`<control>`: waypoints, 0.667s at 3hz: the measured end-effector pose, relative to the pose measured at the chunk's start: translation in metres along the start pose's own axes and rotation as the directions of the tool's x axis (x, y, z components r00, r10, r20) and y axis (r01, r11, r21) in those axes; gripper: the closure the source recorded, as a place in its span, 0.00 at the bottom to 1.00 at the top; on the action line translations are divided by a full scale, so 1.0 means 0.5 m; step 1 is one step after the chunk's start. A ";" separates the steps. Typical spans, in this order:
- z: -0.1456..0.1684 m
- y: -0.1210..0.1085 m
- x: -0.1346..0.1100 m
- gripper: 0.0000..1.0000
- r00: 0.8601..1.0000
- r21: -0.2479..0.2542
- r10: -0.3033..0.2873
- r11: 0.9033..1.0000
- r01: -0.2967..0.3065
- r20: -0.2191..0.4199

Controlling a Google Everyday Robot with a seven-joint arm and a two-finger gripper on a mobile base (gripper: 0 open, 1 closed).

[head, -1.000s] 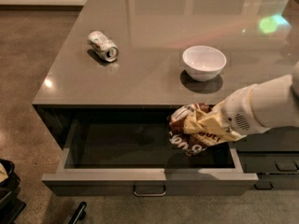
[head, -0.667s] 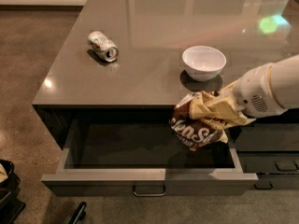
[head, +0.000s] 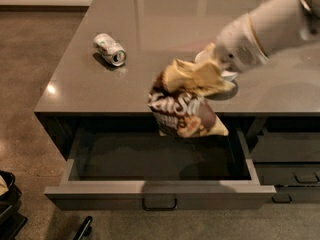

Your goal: Pick brown chip bag from top drawer and place on counter

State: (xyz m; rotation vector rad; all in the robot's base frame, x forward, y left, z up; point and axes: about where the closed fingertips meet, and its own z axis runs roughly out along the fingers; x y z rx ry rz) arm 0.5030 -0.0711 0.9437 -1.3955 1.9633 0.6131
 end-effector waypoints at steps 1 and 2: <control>0.042 -0.046 -0.091 1.00 0.998 -0.082 -0.046 0.996 0.043 -0.031; 0.091 -0.129 -0.135 1.00 0.992 -0.096 -0.001 0.995 -0.012 -0.127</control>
Offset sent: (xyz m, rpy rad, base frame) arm 0.2125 0.1665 0.2252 -0.0440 -0.2284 0.1330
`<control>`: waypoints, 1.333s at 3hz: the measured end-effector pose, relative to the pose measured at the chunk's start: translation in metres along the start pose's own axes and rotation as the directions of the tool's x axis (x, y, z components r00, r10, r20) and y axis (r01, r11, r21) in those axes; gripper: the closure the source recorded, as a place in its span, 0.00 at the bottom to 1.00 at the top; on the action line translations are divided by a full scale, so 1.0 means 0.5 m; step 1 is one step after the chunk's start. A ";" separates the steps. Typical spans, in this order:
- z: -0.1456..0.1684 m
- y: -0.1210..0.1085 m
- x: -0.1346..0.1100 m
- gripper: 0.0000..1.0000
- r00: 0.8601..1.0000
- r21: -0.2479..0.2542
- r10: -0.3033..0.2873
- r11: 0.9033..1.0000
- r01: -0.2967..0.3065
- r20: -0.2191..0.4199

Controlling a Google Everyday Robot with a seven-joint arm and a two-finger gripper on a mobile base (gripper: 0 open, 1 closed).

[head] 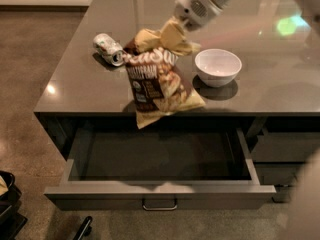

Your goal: Pick brown chip bag from top drawer and place on counter

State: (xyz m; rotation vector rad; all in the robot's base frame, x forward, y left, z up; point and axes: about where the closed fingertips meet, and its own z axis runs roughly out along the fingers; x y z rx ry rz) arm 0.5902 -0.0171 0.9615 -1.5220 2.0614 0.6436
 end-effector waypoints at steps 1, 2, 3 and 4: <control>0.061 -0.085 -0.066 1.00 0.996 0.013 0.036 0.999 -0.035 -0.085; 0.102 -0.144 -0.156 1.00 0.995 0.059 0.013 0.998 -0.007 -0.094; 0.071 -0.157 -0.195 0.81 0.998 0.103 -0.015 0.994 0.021 -0.060; 0.071 -0.157 -0.195 0.58 0.998 0.103 -0.015 0.994 0.021 -0.060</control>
Offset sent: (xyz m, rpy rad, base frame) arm 0.1936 0.1090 0.1772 -0.0138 -0.3314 -0.0749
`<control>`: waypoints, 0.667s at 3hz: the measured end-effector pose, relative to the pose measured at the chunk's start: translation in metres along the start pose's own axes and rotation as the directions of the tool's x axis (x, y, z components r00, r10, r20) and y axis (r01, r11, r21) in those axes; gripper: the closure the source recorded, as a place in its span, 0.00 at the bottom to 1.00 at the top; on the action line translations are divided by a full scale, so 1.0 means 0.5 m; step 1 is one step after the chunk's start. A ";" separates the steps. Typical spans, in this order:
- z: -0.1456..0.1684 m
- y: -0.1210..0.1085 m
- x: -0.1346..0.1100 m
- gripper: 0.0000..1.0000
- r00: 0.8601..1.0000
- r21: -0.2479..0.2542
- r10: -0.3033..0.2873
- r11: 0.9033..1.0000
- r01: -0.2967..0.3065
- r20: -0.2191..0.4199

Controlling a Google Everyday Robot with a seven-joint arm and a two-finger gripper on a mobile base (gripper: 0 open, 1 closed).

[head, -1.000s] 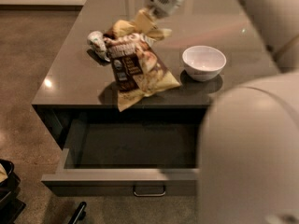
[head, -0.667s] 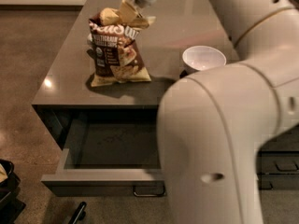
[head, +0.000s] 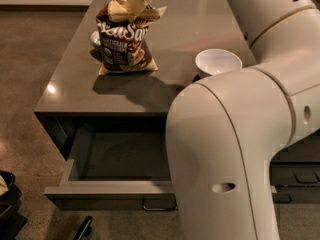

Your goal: Pick brown chip bag from top drawer and place on counter

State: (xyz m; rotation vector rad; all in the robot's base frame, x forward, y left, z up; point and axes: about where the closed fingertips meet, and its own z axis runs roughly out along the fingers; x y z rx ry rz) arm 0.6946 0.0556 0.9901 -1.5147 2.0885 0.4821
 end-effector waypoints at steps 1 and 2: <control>0.000 0.000 0.000 0.34 1.000 0.000 0.001 1.000 -0.001 0.000; -0.007 -0.025 0.050 0.11 0.997 0.030 0.069 0.997 -0.069 -0.024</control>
Offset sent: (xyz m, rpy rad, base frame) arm 0.0019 -0.0630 -0.0256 -0.0459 0.0575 -0.1687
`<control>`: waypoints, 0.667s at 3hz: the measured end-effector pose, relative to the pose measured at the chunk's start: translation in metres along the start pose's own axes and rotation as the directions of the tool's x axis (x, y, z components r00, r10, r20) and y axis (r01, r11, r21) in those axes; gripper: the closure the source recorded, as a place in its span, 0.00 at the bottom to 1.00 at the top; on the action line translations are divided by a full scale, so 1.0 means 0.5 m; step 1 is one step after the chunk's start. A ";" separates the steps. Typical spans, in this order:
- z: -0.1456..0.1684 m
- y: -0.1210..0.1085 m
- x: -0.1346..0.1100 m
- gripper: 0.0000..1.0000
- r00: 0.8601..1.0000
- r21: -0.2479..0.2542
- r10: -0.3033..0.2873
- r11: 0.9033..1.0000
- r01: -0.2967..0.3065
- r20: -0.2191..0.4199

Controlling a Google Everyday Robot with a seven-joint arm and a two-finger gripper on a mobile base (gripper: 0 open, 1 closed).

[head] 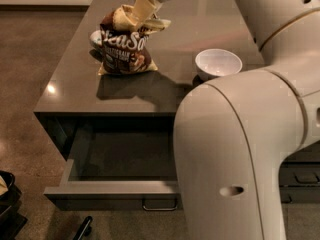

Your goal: Pick brown chip bag from top drawer and place on counter

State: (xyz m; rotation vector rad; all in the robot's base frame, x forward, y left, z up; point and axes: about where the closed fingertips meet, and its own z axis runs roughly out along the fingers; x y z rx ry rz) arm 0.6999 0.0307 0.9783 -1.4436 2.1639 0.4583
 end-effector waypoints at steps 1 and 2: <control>-0.046 -0.057 0.069 0.00 0.994 0.105 0.105 0.989 -0.101 -0.031; -0.046 -0.057 0.069 0.00 0.994 0.105 0.105 0.989 -0.101 -0.031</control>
Offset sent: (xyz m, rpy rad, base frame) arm 0.0087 -0.0434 -0.0003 -0.0370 -0.0092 -0.1249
